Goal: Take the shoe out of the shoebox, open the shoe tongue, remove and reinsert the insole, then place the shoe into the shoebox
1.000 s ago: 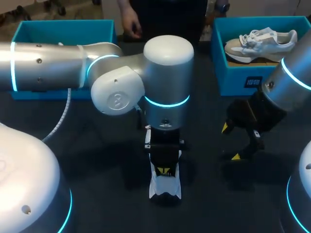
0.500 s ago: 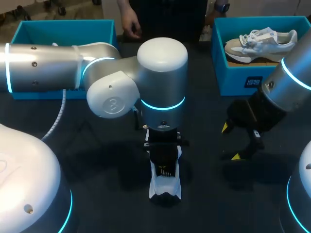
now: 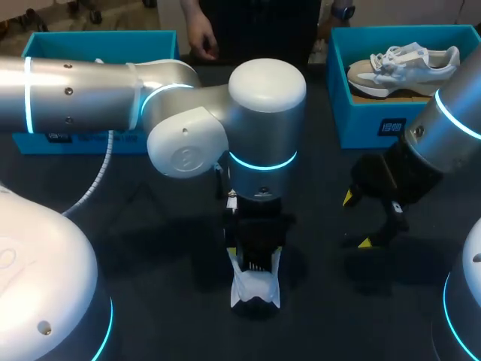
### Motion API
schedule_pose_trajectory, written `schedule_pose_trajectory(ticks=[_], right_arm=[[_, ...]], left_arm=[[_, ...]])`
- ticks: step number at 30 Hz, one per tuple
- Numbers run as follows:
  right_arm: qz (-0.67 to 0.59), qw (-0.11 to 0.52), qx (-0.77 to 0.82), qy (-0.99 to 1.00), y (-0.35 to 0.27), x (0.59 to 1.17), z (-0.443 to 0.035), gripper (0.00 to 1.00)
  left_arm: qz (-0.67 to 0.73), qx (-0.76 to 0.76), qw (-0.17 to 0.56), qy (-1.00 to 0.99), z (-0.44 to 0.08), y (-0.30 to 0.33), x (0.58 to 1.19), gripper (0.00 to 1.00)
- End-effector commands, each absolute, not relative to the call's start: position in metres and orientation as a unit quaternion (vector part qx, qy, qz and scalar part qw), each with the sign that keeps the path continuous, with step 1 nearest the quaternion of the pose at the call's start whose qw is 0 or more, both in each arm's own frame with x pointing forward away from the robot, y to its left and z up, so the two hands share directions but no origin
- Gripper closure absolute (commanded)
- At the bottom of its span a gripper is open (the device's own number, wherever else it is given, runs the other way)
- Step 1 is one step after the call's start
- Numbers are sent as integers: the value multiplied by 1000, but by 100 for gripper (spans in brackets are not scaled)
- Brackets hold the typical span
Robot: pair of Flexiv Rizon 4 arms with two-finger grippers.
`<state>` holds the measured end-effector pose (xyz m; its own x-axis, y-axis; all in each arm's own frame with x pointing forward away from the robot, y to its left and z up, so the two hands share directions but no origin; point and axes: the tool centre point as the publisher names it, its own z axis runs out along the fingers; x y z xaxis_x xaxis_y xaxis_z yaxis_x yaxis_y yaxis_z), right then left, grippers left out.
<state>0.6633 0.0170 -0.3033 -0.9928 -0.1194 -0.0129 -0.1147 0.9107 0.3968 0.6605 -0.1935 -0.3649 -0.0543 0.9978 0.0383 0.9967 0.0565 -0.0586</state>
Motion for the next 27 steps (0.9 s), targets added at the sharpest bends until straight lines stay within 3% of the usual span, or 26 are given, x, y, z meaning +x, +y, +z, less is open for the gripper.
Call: schedule_pose_trajectory(ticks=[1,27], right_arm=[[-202,5,60,-978,17,663,-304,0],[-202,5,60,-978,17,663,-304,0]], left_arm=[[14,-682,29,-730,-364,-190,665,0],[18,-684,7,-729,-312,-193,724,0]])
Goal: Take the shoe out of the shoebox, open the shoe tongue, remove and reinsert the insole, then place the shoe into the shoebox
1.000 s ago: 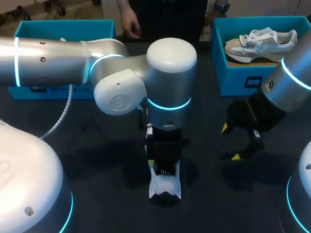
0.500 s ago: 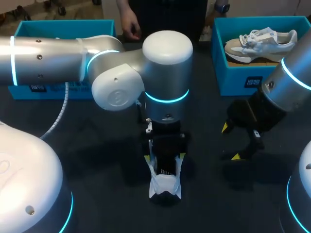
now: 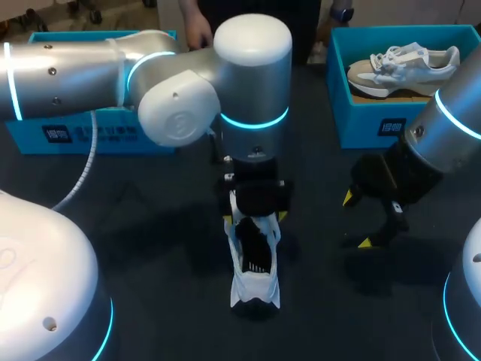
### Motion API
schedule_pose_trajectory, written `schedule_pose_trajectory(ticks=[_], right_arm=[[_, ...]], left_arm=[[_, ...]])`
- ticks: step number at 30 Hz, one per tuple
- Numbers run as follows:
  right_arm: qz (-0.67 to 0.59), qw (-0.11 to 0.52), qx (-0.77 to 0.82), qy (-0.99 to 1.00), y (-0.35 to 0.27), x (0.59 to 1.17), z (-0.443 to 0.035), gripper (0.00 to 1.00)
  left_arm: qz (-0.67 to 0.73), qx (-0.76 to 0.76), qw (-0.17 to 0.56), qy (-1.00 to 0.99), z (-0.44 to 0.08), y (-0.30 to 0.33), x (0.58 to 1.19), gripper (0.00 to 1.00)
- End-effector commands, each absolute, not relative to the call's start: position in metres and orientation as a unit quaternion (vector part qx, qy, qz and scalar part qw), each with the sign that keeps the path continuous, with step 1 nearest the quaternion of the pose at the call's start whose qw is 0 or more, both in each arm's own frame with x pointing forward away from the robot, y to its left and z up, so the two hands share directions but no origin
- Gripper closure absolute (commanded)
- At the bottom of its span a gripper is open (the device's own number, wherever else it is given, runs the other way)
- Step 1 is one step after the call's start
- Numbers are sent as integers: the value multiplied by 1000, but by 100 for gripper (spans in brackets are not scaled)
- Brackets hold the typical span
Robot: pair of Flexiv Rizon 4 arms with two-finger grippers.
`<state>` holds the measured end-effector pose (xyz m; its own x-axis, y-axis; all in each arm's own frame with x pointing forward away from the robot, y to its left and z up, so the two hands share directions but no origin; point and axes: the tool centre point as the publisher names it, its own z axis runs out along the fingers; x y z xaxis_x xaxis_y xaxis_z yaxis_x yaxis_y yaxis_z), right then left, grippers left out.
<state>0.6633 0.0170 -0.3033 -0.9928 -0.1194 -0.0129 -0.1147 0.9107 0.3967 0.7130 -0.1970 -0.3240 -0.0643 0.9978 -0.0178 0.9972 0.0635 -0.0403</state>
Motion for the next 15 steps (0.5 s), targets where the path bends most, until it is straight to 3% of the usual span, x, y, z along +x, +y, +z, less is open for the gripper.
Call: schedule_pose_trajectory(ticks=[1,11,12,14,15], right_arm=[[-202,5,60,-978,17,663,-304,0],[-202,5,60,-978,17,663,-304,0],[-202,5,60,-978,17,663,-304,0],[-202,5,60,-978,17,663,-304,0],[-202,5,60,-978,17,663,-304,0]], left_arm=[[18,-684,6,-729,-309,-193,729,0],[9,-691,-4,-723,-271,-188,758,0],[16,-691,-4,-723,-269,-188,761,13],[18,-692,-6,-722,-264,-191,764,51],[16,-693,-7,-720,-262,-192,766,60]])
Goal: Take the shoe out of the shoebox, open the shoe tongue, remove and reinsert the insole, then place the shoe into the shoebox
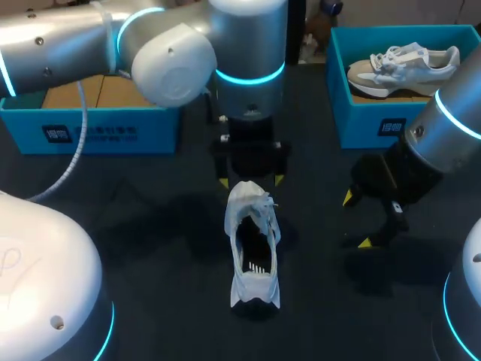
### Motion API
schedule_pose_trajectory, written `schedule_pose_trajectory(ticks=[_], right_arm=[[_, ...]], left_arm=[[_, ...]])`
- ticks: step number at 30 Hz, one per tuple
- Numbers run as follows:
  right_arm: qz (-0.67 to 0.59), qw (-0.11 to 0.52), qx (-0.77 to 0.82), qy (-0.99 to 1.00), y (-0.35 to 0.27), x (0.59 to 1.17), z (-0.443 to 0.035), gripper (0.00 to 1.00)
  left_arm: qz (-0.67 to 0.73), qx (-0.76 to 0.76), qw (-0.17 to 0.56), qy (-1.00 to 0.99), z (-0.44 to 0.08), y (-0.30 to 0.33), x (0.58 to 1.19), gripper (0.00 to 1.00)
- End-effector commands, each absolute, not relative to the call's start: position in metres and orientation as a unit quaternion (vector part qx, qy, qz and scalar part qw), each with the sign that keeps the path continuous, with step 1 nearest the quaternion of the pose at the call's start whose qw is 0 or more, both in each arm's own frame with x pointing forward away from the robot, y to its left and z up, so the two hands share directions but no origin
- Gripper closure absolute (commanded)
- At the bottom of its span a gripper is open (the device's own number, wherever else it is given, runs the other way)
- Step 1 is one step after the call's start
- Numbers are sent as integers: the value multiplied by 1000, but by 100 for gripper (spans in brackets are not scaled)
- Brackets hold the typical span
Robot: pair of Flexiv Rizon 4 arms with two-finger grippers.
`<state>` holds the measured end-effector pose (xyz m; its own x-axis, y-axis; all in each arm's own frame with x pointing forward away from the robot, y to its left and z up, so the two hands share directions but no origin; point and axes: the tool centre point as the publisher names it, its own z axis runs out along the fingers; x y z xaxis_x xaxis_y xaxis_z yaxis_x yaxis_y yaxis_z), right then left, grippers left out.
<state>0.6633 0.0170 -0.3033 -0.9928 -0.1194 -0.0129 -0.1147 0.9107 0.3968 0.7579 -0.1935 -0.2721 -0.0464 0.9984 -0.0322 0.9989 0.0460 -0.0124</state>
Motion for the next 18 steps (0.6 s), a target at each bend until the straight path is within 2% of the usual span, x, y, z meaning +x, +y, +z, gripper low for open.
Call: schedule_pose_trajectory(ticks=[1,3,8,13,18], right_arm=[[-202,5,60,-978,17,663,-304,0],[-202,5,60,-978,17,663,-304,0],[-202,5,60,-978,17,663,-304,0],[-202,5,60,-978,17,663,-304,0],[-202,5,60,-978,17,663,-304,0]], left_arm=[[-12,695,7,719,-262,-194,768,66],[-10,696,7,718,-260,-198,771,70],[-17,701,6,712,-260,-203,773,71],[-39,704,-7,709,-288,-208,760,69],[-50,709,-21,703,-306,-209,746,71]])
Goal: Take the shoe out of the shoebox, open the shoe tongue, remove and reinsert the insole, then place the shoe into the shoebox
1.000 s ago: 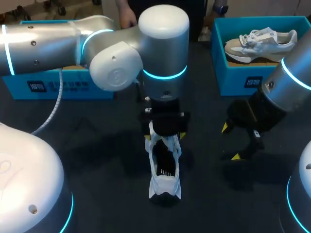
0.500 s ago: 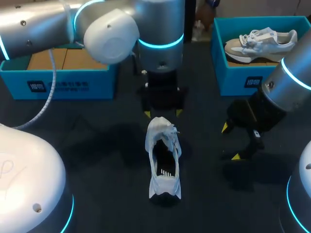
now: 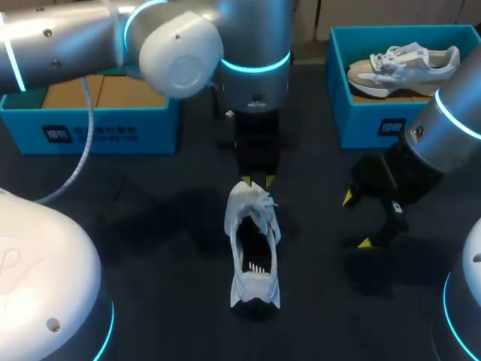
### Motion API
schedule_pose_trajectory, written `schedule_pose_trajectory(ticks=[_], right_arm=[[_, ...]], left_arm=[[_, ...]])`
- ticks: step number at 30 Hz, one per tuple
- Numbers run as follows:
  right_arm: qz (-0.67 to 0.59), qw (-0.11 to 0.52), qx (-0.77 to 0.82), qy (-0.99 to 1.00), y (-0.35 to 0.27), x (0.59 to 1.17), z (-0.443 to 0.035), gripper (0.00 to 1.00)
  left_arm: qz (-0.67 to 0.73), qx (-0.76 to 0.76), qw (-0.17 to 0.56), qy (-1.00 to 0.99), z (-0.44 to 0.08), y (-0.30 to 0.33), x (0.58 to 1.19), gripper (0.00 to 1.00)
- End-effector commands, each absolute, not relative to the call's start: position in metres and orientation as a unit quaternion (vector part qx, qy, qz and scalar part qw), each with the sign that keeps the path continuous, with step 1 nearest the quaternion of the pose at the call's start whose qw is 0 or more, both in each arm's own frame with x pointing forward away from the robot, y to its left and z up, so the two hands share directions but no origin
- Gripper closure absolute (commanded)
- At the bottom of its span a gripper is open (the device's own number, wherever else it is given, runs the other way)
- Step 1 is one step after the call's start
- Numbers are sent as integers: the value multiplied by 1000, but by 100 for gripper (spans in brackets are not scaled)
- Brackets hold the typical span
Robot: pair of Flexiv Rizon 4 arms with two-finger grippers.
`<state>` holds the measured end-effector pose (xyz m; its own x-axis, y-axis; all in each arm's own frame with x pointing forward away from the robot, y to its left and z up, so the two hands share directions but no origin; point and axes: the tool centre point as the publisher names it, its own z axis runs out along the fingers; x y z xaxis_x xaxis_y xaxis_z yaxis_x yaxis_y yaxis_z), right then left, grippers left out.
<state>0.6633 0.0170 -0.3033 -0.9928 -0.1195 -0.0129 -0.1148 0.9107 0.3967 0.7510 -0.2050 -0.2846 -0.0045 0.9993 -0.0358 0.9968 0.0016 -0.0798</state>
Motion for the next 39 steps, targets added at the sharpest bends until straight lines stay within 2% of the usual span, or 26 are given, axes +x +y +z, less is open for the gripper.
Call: schedule_pose_trajectory(ticks=[1,16,27,39], right_arm=[[-202,5,60,-978,17,663,-304,0],[-202,5,60,-978,17,663,-304,0],[-202,5,60,-978,17,663,-304,0],[-202,5,60,-978,17,663,-304,0]], left_arm=[[51,-709,21,-703,-308,-208,744,73],[60,-718,38,-692,-333,-189,683,80],[42,-708,18,-705,-307,-196,701,78],[52,-703,56,-707,-351,-188,702,80]])
